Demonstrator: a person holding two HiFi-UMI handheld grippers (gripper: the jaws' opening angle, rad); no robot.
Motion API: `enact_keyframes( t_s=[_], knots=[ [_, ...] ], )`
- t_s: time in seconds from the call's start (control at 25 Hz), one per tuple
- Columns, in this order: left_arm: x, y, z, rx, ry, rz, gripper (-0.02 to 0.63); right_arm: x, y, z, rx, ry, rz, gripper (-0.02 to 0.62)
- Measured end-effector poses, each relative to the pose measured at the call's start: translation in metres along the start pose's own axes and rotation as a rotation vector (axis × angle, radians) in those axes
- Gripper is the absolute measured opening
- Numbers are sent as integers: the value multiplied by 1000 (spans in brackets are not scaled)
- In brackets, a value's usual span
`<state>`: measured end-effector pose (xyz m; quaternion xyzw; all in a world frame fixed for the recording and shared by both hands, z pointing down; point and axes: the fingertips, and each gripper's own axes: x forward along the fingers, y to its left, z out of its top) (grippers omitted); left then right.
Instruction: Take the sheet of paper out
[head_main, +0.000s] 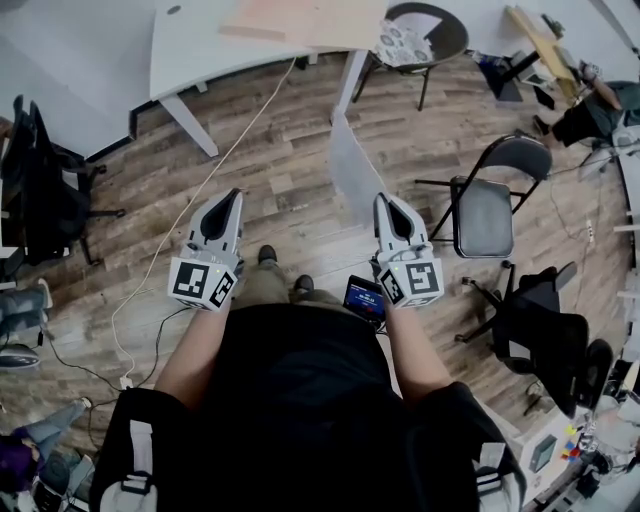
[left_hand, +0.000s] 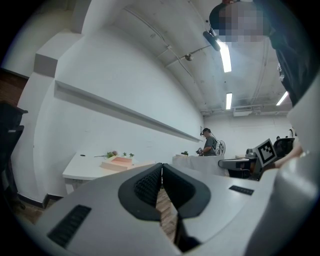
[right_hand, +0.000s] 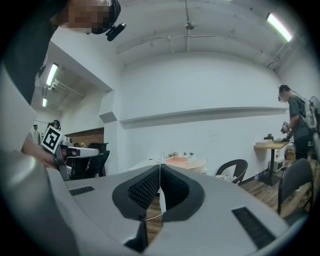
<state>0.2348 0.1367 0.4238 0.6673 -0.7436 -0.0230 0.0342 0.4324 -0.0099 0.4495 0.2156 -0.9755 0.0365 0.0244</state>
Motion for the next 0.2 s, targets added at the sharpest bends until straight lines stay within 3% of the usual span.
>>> enact_keyframes(
  t_s=[0.2],
  knots=[
    [-2, 5, 0, -12, 0, 11, 3, 4, 1, 4, 10, -11, 10, 11]
  ],
)
